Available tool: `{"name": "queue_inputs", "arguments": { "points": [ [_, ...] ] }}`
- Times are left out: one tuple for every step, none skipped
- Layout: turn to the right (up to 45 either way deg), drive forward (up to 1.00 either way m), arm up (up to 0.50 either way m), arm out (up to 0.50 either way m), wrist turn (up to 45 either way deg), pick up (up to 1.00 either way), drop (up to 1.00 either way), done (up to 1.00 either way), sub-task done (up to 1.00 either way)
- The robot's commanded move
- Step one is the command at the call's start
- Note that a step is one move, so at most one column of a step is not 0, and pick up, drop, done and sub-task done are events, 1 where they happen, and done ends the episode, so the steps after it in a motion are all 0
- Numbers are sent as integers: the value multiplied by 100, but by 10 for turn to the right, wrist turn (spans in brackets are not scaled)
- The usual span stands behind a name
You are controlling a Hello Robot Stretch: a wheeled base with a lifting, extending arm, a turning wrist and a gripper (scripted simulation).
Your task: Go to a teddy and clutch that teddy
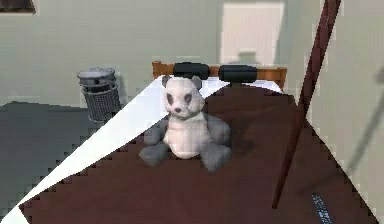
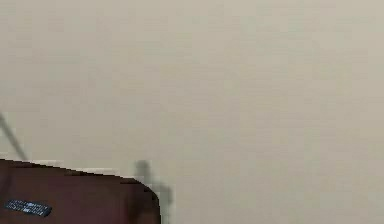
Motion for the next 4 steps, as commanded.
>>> {"name": "queue_inputs", "arguments": {
  "points": [
    [-450,0,0,0,0,0,0,0,0],
    [-390,0,0,0,0,0,0,0,0],
    [0,0,50,0,0,0,0,0,0],
    [0,0,36,0,0,0,0,0,0]
  ]
}}
